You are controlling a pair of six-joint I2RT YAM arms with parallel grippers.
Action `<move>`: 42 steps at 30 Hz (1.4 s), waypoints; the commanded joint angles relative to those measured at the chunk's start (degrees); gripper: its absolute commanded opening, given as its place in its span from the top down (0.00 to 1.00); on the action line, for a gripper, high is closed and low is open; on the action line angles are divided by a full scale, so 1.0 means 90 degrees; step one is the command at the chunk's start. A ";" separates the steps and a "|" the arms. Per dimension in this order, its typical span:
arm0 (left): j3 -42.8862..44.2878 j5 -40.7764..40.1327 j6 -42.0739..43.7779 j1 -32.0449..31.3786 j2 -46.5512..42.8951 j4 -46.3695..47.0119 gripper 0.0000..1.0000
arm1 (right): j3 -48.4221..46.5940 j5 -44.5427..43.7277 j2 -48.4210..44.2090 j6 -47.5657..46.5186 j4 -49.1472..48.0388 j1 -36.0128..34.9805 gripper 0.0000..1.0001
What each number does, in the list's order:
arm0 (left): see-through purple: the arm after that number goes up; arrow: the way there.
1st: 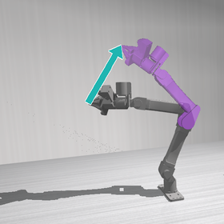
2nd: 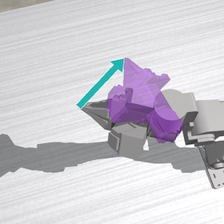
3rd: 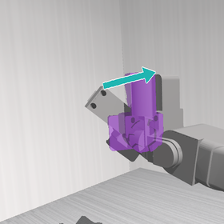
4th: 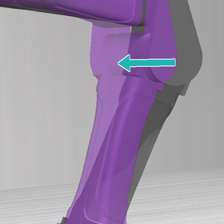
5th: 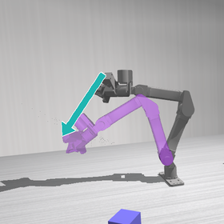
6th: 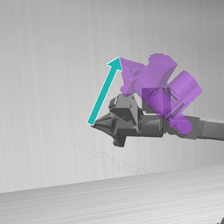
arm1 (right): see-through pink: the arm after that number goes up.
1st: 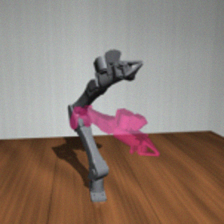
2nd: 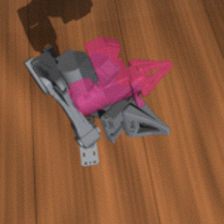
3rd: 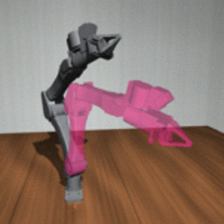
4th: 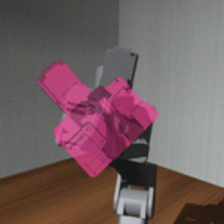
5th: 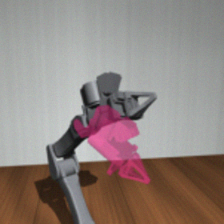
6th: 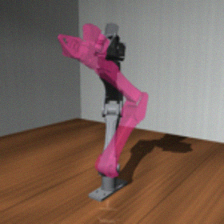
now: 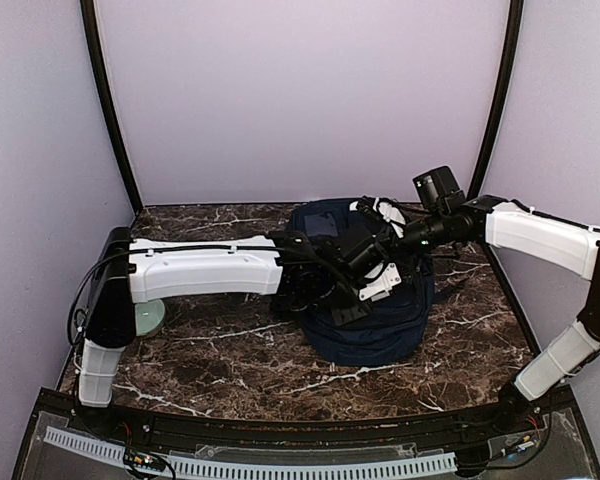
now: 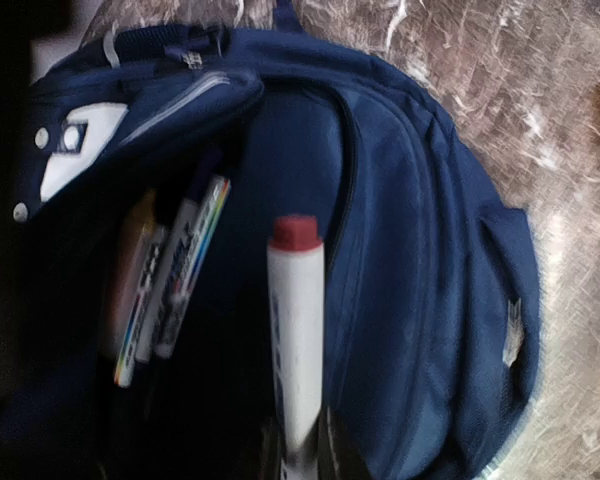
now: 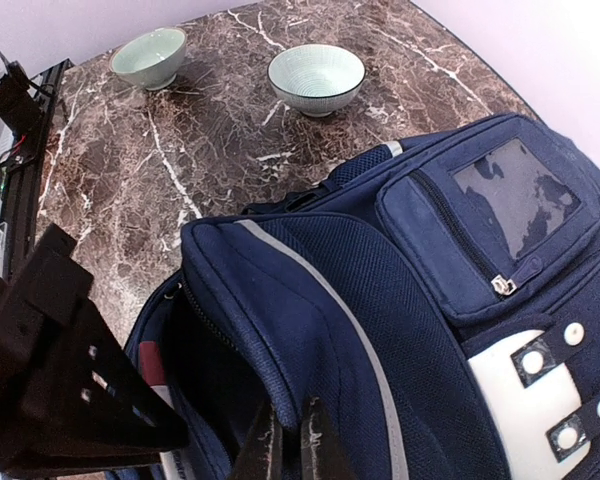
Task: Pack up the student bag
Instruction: Place the pen in the upper front pocket of the bag.
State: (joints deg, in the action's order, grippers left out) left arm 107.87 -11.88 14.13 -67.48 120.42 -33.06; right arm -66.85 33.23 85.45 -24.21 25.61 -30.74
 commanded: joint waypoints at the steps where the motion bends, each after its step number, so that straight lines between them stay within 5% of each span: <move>1: 0.0417 -0.1761 0.1104 0.0027 0.0461 -0.0129 0.98 | -0.0191 0.0241 -0.0326 0.0141 -0.0317 0.0000 1.00; 16: 0.0697 -0.3027 0.2924 0.0213 0.1651 0.1365 0.98 | -0.0180 0.0353 -0.0237 0.0151 -0.0314 -0.0002 1.00; 23: 0.0826 -0.3289 0.3144 0.0232 0.1751 0.1693 0.79 | -0.0175 0.0358 -0.0270 0.0137 -0.0297 0.0000 1.00; 33: 0.0068 -0.3236 0.2375 -0.0294 0.0341 0.1398 0.51 | -0.0167 0.0226 -0.0158 0.0040 -0.0298 0.0013 1.00; 42: -0.2131 -0.3188 0.1189 -0.1232 -0.1678 0.1413 0.49 | -0.0281 -0.0123 0.0031 -0.0254 -0.0024 0.0012 1.00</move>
State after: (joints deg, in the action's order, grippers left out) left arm 96.82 -40.36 32.73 -74.91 116.16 -20.38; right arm -66.87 33.10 85.52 -24.60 26.02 -30.70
